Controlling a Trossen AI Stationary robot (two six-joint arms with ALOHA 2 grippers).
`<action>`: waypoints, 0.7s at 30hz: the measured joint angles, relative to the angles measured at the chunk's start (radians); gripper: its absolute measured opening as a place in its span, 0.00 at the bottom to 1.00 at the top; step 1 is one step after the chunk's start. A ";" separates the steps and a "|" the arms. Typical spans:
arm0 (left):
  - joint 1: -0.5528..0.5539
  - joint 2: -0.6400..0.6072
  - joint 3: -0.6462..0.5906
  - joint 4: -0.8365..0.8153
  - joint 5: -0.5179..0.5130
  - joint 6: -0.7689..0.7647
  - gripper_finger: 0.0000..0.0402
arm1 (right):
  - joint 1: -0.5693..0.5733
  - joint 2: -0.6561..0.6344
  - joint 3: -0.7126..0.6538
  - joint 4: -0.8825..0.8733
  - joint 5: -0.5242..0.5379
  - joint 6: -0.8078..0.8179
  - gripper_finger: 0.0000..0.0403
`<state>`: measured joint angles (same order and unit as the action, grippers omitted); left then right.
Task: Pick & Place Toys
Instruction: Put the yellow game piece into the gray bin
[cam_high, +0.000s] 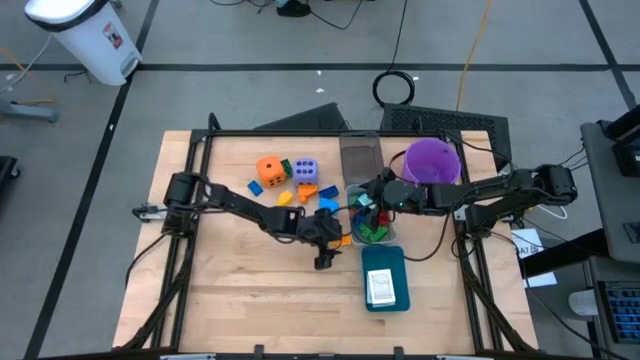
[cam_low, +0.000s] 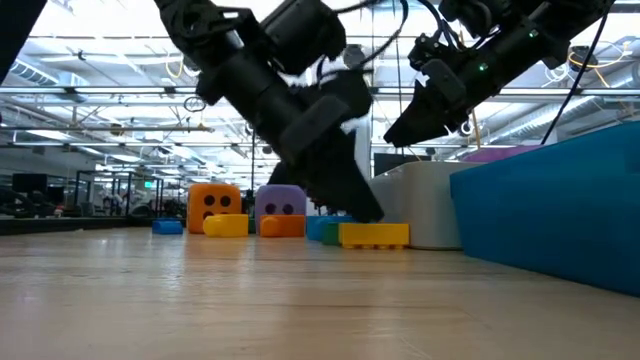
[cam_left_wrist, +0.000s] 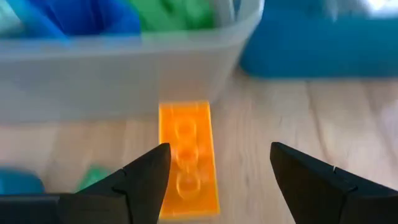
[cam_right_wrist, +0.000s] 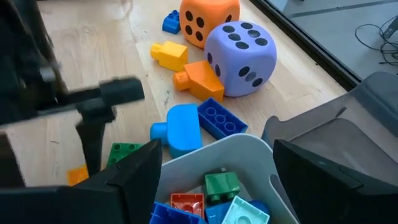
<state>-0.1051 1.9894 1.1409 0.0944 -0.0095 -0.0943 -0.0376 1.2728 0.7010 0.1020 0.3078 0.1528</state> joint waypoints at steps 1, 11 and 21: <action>0.000 0.014 0.000 0.012 0.000 0.008 0.70 | 0.000 0.000 0.000 0.002 0.001 0.000 0.69; 0.000 0.038 0.003 -0.041 0.007 0.018 0.70 | 0.000 0.000 0.000 -0.001 0.000 0.000 0.69; -0.014 -0.056 0.001 -0.349 0.006 -0.018 0.70 | 0.000 0.000 0.000 -0.001 0.000 0.000 0.69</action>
<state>-0.1195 1.9338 1.1421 -0.2551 -0.0030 -0.1122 -0.0376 1.2728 0.7010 0.1013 0.3080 0.1528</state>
